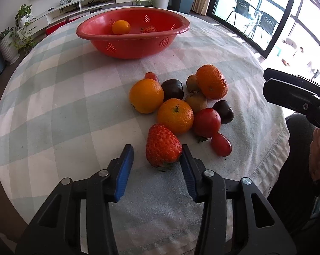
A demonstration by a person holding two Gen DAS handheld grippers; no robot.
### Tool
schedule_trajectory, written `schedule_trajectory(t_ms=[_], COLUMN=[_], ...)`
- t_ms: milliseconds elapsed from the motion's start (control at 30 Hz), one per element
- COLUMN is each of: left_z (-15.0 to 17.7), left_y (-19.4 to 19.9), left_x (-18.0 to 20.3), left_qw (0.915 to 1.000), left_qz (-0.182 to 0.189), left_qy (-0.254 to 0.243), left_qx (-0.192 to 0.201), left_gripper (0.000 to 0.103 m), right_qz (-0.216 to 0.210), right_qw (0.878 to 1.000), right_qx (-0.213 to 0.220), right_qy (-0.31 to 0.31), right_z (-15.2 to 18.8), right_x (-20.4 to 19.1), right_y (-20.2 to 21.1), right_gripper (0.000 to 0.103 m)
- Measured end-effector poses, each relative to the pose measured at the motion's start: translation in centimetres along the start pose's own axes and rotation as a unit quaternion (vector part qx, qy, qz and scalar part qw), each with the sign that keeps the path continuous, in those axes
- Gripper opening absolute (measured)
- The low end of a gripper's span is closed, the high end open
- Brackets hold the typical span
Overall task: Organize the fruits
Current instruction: 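Grasp a strawberry with the left tool, then grasp a mandarin with the right tool while the left tool holds the strawberry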
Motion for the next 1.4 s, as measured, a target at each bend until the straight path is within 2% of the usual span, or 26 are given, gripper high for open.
schedule_trajectory(t_ms=[33, 500, 767, 1100, 1400], left_z=[-0.1, 0.0, 0.0, 0.1, -0.1], left_y=[0.0, 1.1, 3.0, 2.9, 2.8], left_x=[0.0, -0.7, -2.5, -3.0, -3.3], left_qw=[1.0, 0.9998, 0.9989, 0.9981, 0.9975], left_qz=[0.004, 0.015, 0.015, 0.028, 0.034], left_qy=[0.002, 0.014, 0.035, 0.044, 0.051], left_qx=[-0.001, 0.006, 0.028, 0.031, 0.034], left_gripper=[0.029, 0.028, 0.029, 0.029, 0.028], right_qz=[-0.001, -0.002, -0.004, 0.006, 0.019], right_qw=[1.0, 1.0, 0.999, 0.995, 0.993], right_qx=[0.0, -0.005, -0.025, -0.063, -0.076], right_qy=[0.001, 0.013, 0.037, 0.074, 0.088], right_z=[-0.1, -0.5, -1.4, -1.9, -1.7], right_x=[0.0, -0.6, -1.4, -2.2, -2.0], right_y=[0.0, -0.2, -2.2, -5.3, -6.2], right_gripper=[0.069, 0.067, 0.059, 0.052, 0.044])
Point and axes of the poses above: each gripper's, at about its wrist camera, not at the fingertips, and y roughly against the way its jaws point, x to its right, z to its underside, the point moved 6 cm from there along -y, roughly the way its jaws point, and after that the axes turned 8 degrees about y, right-handed, at the moved point
